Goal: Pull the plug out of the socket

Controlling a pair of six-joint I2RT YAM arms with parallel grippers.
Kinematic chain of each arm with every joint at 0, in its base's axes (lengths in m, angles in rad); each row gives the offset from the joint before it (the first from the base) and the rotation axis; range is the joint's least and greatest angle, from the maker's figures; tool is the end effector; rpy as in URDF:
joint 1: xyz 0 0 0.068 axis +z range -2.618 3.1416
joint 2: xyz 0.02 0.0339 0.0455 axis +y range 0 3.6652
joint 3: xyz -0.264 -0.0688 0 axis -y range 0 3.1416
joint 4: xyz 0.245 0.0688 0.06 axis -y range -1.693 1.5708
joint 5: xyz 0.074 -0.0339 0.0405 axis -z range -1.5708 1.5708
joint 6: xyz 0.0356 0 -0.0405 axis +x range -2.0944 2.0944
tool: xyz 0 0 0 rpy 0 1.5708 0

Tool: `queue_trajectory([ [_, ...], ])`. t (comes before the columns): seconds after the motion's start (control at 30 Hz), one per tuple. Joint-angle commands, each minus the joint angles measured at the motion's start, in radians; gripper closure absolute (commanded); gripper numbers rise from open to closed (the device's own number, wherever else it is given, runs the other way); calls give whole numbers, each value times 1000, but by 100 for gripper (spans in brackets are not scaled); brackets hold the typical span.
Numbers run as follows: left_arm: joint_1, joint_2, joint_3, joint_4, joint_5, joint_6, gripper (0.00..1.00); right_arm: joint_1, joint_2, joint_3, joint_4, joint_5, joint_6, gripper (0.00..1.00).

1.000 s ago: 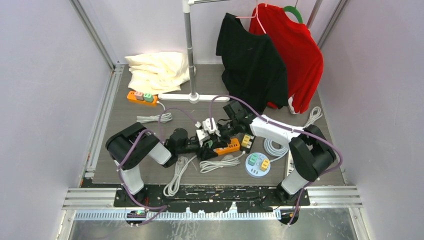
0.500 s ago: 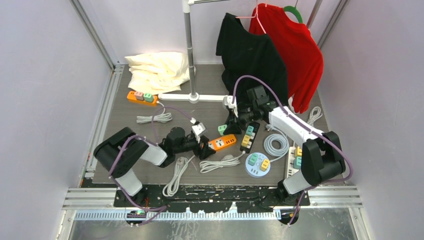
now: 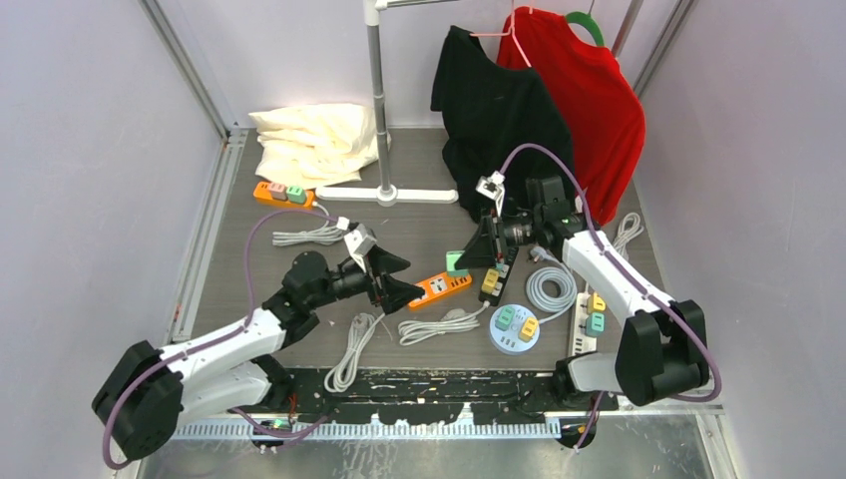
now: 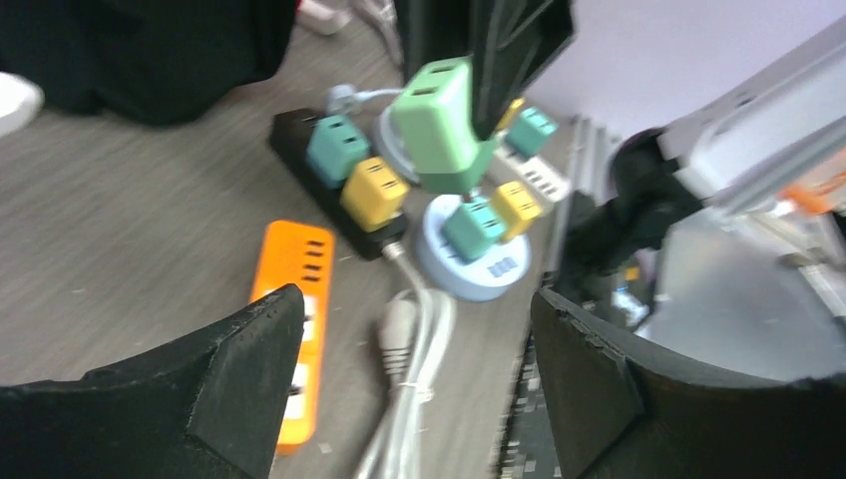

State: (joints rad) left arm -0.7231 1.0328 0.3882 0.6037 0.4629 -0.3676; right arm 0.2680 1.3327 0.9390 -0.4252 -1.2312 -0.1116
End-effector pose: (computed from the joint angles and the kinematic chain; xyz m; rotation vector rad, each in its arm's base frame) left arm 0.1562 -0.1591 0.2366 0.6812 1.6102 -1.1927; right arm 0.2473 0.1027 0.2688 -0.9536 1.9148 1.5163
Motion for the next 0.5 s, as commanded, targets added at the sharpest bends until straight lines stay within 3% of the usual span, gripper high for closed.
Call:
queue_trajectory([
  [0.0, 5, -51, -17, 92, 104, -331, 17, -38, -58, -8, 158, -95, 237, 94],
  [0.27, -5, 98, 31, 314, 71, -736, 21, -40, -48, -31, 194, -142, 265, 92],
  [0.47, -69, 177, 57, 363, -49, -717, 24, -38, -45, -28, 194, -158, 273, 91],
])
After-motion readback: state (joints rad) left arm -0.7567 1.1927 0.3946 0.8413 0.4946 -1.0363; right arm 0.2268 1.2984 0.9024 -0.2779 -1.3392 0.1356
